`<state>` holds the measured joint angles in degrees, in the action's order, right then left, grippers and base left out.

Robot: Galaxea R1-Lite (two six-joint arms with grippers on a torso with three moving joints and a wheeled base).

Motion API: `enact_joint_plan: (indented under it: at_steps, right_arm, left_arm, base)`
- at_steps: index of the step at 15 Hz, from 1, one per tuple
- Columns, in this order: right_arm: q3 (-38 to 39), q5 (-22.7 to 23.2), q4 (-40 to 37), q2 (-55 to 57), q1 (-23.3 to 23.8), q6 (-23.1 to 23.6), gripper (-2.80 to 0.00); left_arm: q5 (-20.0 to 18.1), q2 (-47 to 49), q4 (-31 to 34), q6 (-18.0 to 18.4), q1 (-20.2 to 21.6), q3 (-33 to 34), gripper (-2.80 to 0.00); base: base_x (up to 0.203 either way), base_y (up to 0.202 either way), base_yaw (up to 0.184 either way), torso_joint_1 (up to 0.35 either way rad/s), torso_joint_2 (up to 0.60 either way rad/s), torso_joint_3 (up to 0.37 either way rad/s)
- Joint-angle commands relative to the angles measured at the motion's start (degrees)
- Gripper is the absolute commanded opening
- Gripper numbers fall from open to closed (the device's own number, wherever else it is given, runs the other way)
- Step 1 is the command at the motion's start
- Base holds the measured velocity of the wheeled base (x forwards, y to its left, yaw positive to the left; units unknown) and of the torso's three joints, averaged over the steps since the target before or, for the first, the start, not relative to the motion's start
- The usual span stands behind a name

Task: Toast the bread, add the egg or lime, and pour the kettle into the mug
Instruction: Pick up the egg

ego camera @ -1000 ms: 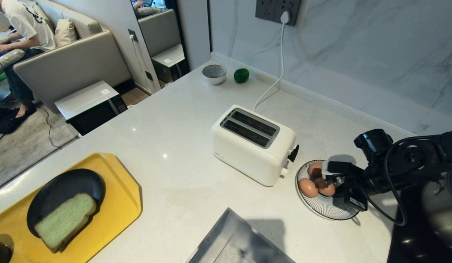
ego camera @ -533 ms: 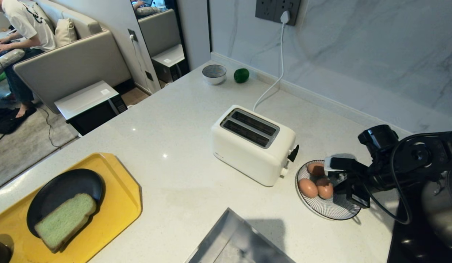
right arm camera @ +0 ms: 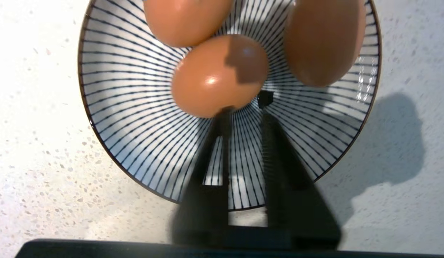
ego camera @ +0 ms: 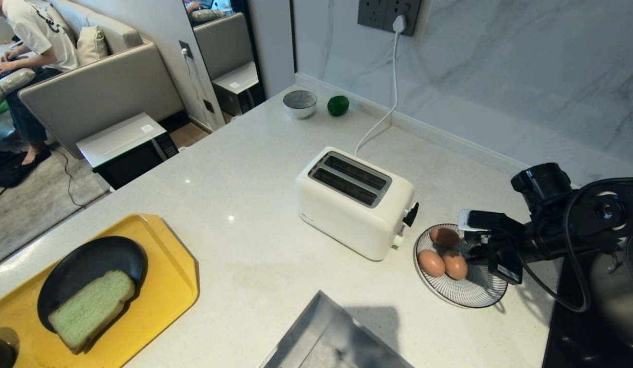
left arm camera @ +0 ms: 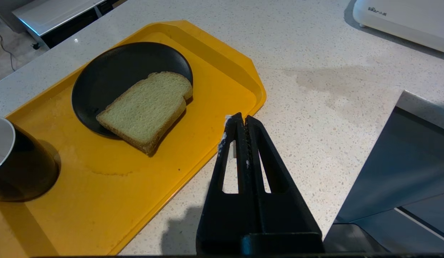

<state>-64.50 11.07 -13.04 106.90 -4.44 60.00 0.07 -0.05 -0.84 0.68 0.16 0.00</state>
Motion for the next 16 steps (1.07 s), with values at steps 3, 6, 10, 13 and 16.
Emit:
enact_joint_plan:
  at_steps: [3, 6, 10, 13, 16]
  right_arm:
    - [-0.4, 0.1, -0.1, -1.4, -2.4, -2.8, 0.00]
    - [-1.1, -0.3, 0.0, -1.2, -5.9, -6.6, 0.00]
    - [-1.9, -2.3, 0.0, 0.1, -8.0, -8.5, 0.00]
    - [-2.0, -5.1, 0.0, 1.2, -8.3, -10.1, 0.00]
    - [-2.0, -5.3, -0.1, 0.9, -8.3, -14.5, 0.00]
  left_arm:
    - [0.0, 0.0, 0.0, -0.1, 0.1, -0.1, -2.80]
    - [0.0, 0.0, 0.0, -0.1, 0.0, 0.0, -2.80]
    - [0.0, 0.0, 0.0, 0.0, 0.0, 0.0, -2.80]
    - [0.0, 0.0, 0.0, 0.0, 0.0, 0.0, -2.80]
    - [0.0, 0.0, 0.0, -0.1, 0.0, 0.0, -2.80]
  base:
    - [0.000, 0.000, 0.000, 0.000, 0.00, 0.000]
    - [0.000, 0.000, 0.000, 0.000, 0.00, 0.000]
    - [0.000, 0.000, 0.000, 0.000, 0.00, 0.000]
    - [0.000, 0.000, 0.000, 0.000, 0.00, 0.000]
    - [0.000, 0.000, 0.000, 0.000, 0.00, 0.000]
